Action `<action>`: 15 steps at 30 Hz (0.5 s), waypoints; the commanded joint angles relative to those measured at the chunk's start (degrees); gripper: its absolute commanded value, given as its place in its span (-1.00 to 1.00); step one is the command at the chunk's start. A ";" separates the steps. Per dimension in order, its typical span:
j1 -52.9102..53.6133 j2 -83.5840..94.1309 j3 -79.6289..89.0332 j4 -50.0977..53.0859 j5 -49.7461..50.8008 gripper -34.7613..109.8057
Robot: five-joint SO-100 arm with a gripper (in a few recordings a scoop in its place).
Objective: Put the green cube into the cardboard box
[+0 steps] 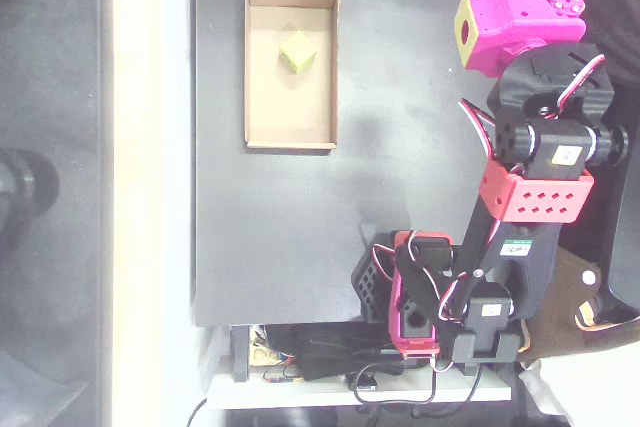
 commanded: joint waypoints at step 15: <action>0.79 30.06 30.85 3.25 0.44 -0.13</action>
